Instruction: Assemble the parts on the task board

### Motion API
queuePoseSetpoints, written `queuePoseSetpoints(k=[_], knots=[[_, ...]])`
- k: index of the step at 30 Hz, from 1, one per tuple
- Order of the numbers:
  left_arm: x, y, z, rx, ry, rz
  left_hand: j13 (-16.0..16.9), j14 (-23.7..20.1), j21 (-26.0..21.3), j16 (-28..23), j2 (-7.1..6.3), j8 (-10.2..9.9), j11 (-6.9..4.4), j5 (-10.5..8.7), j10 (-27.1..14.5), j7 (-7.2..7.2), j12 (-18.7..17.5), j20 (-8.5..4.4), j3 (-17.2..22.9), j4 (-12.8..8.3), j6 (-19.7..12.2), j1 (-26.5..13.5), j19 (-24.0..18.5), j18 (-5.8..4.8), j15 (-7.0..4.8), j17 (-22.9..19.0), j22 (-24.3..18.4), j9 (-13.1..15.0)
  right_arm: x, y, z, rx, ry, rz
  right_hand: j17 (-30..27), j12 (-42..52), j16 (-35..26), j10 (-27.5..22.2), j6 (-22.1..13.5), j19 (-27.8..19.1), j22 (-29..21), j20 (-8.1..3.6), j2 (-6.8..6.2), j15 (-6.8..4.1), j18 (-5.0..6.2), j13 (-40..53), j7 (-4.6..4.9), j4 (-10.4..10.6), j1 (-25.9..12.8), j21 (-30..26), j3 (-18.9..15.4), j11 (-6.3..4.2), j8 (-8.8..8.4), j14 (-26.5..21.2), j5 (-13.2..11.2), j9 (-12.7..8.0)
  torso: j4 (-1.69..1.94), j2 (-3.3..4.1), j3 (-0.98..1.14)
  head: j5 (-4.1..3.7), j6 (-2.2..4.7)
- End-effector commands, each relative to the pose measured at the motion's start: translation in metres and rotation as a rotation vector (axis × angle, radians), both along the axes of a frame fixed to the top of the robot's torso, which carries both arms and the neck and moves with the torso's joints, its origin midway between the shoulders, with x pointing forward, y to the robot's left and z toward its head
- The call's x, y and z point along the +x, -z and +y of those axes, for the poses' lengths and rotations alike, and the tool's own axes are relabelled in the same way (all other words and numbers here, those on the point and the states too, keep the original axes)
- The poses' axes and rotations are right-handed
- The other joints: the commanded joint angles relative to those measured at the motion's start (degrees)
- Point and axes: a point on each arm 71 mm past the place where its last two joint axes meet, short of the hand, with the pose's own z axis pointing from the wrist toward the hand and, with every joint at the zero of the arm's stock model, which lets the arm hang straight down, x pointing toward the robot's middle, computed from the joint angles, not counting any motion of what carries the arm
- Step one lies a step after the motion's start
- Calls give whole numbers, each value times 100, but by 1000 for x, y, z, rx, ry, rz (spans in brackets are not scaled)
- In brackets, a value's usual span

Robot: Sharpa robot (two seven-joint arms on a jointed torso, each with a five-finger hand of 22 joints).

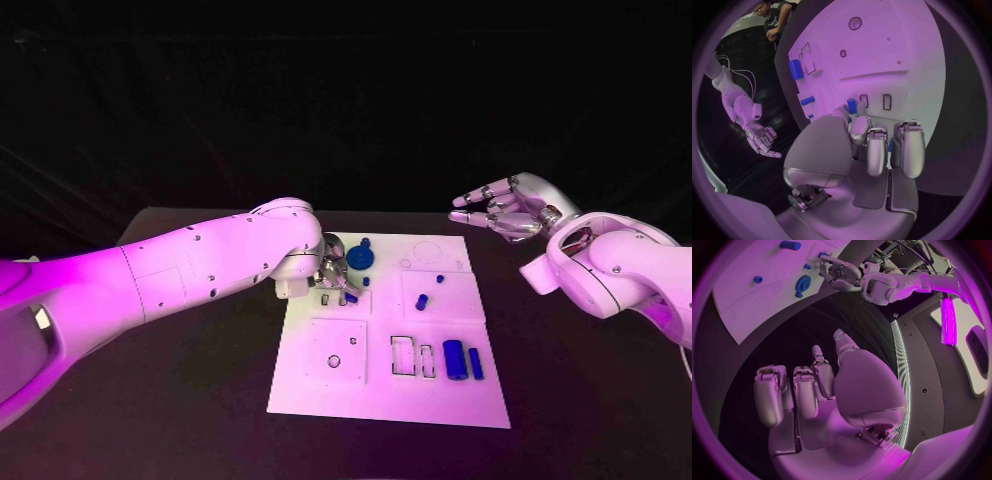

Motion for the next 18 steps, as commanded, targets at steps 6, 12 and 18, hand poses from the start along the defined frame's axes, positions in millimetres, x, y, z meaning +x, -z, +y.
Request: queuePoseSetpoints(k=[6,12,18], knots=[[-3,-1,1,-42,-22,-7,38,603,-26,18,-578,118,-12,11,79,-21,43,20,2165,-1104,13,-686,294,-25,63,1507,855,236,-1,1,1,-21,-15,5,1391,25,-24,4,32,341,1019,32,33,11,38,653,1,7,33,-32,-37,-15,13,559,22,6,1,-1,5,10,-14],[-5,-3,4,-66,-42,-22,47,603,-27,18,-628,147,-22,22,96,-16,53,19,2322,-1190,12,-785,296,-25,61,1507,858,282,-1,1,1,-21,-15,4,1391,25,-24,4,32,341,1019,32,33,11,38,653,1,7,33,-32,-37,-15,13,559,22,6,12,-4,11,13,-18],[-8,-3,10,-89,-71,-48,68,603,-17,18,-669,172,-26,31,121,-18,72,17,2429,-1270,18,-849,306,-30,58,1507,878,318,-1,1,1,-21,-15,3,1380,17,-31,0,31,341,1017,31,33,11,39,648,2,7,34,-33,-44,-14,12,556,25,6,13,-2,8,27,-26]])
